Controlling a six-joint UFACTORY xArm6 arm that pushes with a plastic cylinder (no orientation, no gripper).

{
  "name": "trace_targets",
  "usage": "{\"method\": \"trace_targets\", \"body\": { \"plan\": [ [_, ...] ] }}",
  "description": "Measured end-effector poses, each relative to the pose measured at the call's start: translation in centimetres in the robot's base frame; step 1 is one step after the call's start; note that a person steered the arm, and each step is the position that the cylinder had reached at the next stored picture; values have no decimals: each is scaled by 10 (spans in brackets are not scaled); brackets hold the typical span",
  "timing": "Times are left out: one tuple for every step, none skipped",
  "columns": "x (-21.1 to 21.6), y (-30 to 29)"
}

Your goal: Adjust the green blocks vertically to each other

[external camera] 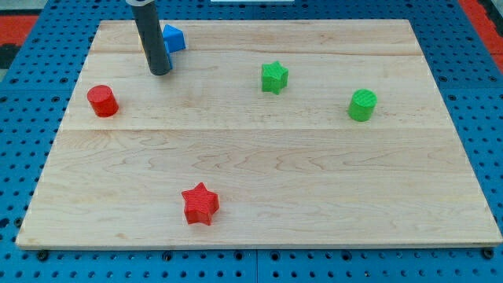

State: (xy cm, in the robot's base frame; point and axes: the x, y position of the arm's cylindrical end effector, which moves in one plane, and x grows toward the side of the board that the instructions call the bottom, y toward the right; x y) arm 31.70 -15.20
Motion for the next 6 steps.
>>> {"method": "trace_targets", "body": {
  "plan": [
    [-1, 4],
    [1, 55],
    [1, 149],
    [1, 218],
    [25, 248],
    [47, 275]
  ]
}}
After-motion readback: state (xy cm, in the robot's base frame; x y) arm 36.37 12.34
